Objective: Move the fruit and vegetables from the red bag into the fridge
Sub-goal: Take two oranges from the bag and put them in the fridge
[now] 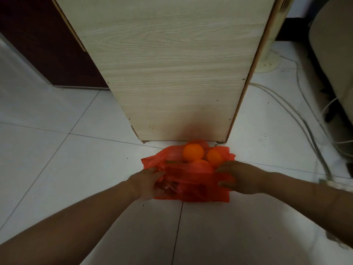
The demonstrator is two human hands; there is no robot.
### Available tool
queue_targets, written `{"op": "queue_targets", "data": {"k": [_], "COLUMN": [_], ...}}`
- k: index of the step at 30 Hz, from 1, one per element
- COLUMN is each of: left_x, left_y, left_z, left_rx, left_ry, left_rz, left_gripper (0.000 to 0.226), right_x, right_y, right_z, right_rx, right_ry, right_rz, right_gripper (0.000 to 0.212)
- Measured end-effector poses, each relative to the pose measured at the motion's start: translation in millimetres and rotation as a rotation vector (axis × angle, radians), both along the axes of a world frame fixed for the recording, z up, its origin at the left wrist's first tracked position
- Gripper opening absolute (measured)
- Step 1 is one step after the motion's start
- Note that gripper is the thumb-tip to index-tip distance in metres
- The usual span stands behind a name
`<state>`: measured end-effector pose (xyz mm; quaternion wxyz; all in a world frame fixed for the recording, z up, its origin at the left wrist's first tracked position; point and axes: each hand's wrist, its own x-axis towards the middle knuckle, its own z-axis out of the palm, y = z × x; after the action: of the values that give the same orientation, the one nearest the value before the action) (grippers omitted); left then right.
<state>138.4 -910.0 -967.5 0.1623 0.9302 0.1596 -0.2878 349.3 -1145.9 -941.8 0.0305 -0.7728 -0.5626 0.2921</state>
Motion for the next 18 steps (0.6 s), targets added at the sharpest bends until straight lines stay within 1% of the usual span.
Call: {"op": "queue_targets", "data": {"k": [3, 4, 6, 8, 9, 12, 14, 15, 17, 18], "left_x": [-2.3, -3.4, -5.5, -9.0, -11.5, -22.3, -26.9, -26.8, -20.7, -14.5], "left_y": [-3.3, -6.2, -13.9, -21.6, -25.0, -32.0, -34.8, -35.3, -33.7, -32.6], "left_z": [1.0, 2.8, 9.1, 16.1, 19.0, 19.7, 18.5, 20.0, 24.8, 28.7], "left_rx": [0.008, 0.013, 0.009, -0.001, -0.011, -0.035, -0.047, -0.063, -0.074, -0.046], "left_ry": [0.009, 0.015, 0.039, 0.016, -0.003, -0.027, 0.023, 0.056, 0.097, 0.088], "left_rz": [-0.010, -0.014, -0.019, -0.028, -0.027, -0.043, -0.074, -0.084, -0.071, -0.057], "left_gripper": [0.068, 0.069, 0.088, 0.106, 0.109, 0.107, 0.103, 0.098, 0.078, 0.070], "right_x": [4.8, 5.6, 4.9, 0.7, -2.2, -12.1, -17.0, -18.9, -21.7, -22.5], "right_y": [3.1, 5.3, 11.8, 21.3, 26.3, 36.3, 37.0, 35.5, 29.0, 23.9], "right_z": [3.7, 5.4, 8.6, 9.9, 9.3, 4.7, -0.9, -2.4, -0.5, 1.0], "right_rx": [0.023, 0.025, 0.023, 0.039, 0.051, 0.021, 0.002, 0.005, 0.004, 0.003], "right_ry": [0.000, -0.013, -0.057, -0.064, -0.056, -0.039, -0.069, -0.083, -0.080, -0.074], "right_rz": [-0.018, -0.025, -0.045, -0.050, -0.038, 0.025, 0.072, 0.084, 0.082, 0.082], "right_gripper": [0.040, 0.041, 0.048, 0.052, 0.055, 0.061, 0.062, 0.061, 0.060, 0.059]}}
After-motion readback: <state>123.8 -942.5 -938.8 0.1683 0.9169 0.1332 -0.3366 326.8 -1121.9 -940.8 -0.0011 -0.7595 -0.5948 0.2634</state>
